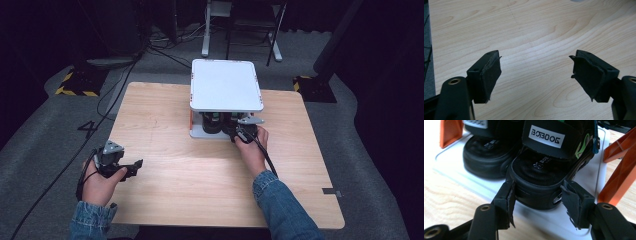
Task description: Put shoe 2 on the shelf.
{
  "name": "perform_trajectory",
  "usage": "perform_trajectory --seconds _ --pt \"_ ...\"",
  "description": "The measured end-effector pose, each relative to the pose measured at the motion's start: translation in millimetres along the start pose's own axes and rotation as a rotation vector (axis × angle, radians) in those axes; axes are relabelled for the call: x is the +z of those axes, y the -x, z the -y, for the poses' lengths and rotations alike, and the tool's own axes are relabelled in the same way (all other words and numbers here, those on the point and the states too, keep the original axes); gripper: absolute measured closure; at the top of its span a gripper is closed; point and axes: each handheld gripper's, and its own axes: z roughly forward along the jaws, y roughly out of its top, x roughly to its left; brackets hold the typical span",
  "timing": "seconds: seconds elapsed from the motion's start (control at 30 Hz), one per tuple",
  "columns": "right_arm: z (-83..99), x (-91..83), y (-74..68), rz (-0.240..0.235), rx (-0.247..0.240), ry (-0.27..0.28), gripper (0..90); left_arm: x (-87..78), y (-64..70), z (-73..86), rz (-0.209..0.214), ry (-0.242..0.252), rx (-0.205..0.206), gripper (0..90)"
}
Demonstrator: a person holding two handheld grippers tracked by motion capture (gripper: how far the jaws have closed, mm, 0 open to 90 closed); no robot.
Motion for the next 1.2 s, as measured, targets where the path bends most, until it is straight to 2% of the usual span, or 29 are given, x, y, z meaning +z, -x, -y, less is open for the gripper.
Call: perform_trajectory --seconds 0.13,0.23,0.37,0.47,0.5,0.53,0.6,0.67,0.8,0.83,0.93,1.0,1.1,1.2 --pt "-2.9 2.2 -0.2 0.005 -0.007 0.0 44.9 0.6 -0.1 -0.2 0.007 0.0 -0.001 22.9" --pt "-0.2 -2.7 -2.5 -0.009 -0.002 0.008 40.1 0.7 -0.9 -1.1 0.008 0.001 -0.001 22.9" --pt "3.5 -23.6 -9.6 -0.029 -0.03 0.034 35.4 1.3 -1.2 -2.5 0.01 0.002 0.006 22.9" --pt "2.6 -48.2 -12.8 -0.065 -0.027 0.039 33.4 0.7 1.8 -4.2 0.013 0.007 0.003 22.9" --pt "2.6 -48.2 -12.8 -0.065 -0.027 0.039 33.4 0.7 1.8 -4.2 0.013 0.007 0.003 22.9" --pt "-0.2 -65.9 -12.7 -0.093 -0.022 0.048 33.3 0.4 2.6 -4.8 0.013 0.011 0.007 22.9" --pt "-2.3 -84.1 -11.0 -0.118 -0.017 0.061 33.3 -1.5 4.9 -6.1 0.042 0.031 0.004 22.8" --pt "-3.0 -99.8 -7.9 -0.129 -0.012 0.074 33.3 -3.1 6.0 -7.5 0.071 0.045 0.002 22.8" --pt "0.0 -128.0 5.3 -0.136 0.012 0.089 31.1 -3.9 8.8 -9.4 0.069 0.047 0.009 22.8" --pt "2.1 -134.9 10.2 -0.141 0.035 0.092 30.5 -3.8 8.8 -9.6 0.068 0.046 0.011 22.8" --pt "8.3 -149.7 22.8 -0.146 0.075 0.105 30.1 -3.6 8.1 -8.6 0.065 0.041 0.019 22.8" --pt "11.0 -157.9 31.1 -0.147 0.073 0.095 28.4 -4.7 6.5 -8.2 0.061 0.041 0.017 22.6" --pt "17.5 -170.9 42.8 -0.148 0.096 0.088 27.1 -6.8 4.6 -8.2 0.057 0.046 0.016 22.4" --pt "21.5 -177.8 48.4 -0.151 0.099 0.075 26.0 -9.1 1.8 -8.5 0.054 0.046 0.007 22.1"
